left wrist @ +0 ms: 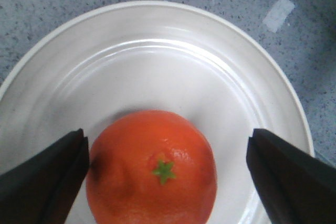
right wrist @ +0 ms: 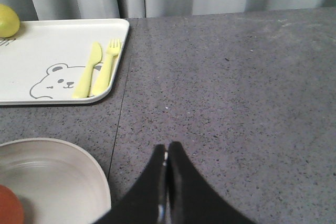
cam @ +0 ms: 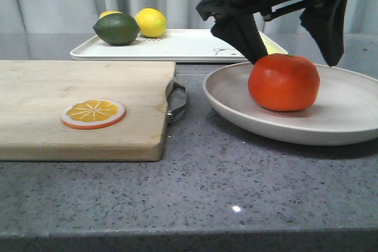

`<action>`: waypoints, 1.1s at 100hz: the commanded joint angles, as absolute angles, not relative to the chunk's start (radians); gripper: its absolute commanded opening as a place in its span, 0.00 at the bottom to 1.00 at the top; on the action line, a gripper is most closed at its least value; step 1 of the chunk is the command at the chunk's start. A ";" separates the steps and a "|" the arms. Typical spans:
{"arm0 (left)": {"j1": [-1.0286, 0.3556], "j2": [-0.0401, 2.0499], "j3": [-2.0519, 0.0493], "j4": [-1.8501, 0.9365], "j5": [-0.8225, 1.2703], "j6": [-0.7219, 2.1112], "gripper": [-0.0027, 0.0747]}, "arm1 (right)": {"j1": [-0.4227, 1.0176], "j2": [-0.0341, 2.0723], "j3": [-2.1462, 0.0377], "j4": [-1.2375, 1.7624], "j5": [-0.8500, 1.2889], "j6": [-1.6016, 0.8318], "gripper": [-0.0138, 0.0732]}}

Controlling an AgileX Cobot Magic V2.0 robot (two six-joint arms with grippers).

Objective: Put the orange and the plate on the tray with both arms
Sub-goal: 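Lower the orange onto the plate, open the left gripper, withdraw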

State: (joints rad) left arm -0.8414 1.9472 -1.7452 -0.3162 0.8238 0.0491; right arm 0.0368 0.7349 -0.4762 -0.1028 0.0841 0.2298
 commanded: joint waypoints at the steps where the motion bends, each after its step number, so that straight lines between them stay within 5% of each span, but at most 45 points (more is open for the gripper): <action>1: -0.847 1.893 -1.804 -0.346 0.808 0.051 0.80 | 0.032 0.735 -0.513 -0.102 0.013 0.229 0.09; 18: -0.820 1.860 -1.824 -0.346 0.861 0.051 0.71 | 0.032 0.735 -0.513 -0.102 0.015 0.229 0.09; 44: -0.777 1.755 -1.784 -0.344 0.859 0.051 0.37 | 0.032 0.735 -0.513 -0.102 0.010 0.229 0.09; 70: -0.777 1.562 -1.575 -0.302 0.752 0.051 0.11 | 0.059 0.735 -0.529 -0.102 0.053 0.229 0.09; 87: -0.777 1.401 -1.399 -0.300 0.705 0.051 0.03 | 0.088 0.788 -0.617 -0.102 0.205 0.229 0.10; 97: -0.777 1.313 -1.300 -0.298 0.660 0.051 0.03 | 0.113 0.839 -0.683 -0.102 0.304 0.228 0.19; 110: -0.768 1.199 -1.181 -0.298 0.630 0.037 0.03 | 0.157 0.910 -0.763 -0.094 0.404 0.228 0.44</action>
